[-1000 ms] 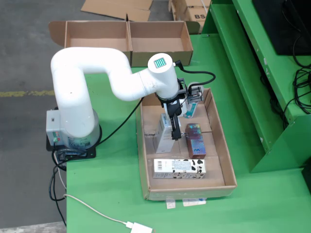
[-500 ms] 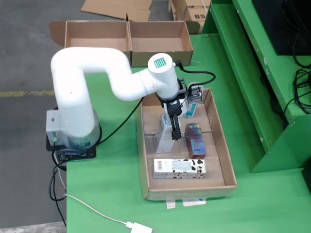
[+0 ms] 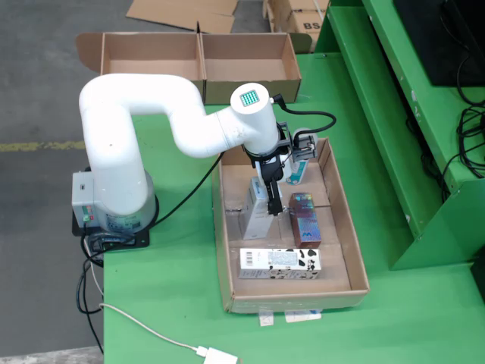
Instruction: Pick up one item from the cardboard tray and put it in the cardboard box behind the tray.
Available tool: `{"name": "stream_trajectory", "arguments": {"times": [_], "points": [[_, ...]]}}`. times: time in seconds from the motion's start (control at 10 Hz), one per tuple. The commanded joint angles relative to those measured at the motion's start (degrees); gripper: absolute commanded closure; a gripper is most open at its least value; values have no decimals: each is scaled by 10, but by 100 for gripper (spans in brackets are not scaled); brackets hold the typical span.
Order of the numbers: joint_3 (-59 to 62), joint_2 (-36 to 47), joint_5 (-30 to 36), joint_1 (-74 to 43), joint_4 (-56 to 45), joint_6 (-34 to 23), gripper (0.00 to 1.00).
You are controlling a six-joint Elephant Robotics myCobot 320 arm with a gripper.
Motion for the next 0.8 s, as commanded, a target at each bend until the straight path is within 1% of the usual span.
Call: {"name": "stream_trajectory", "arguments": {"times": [0.0, 0.3, 0.7], "points": [[14, 10, -3, -2, 5, 2, 70], [14, 10, -3, -2, 5, 2, 100], [14, 10, -3, -2, 5, 2, 100]]}}
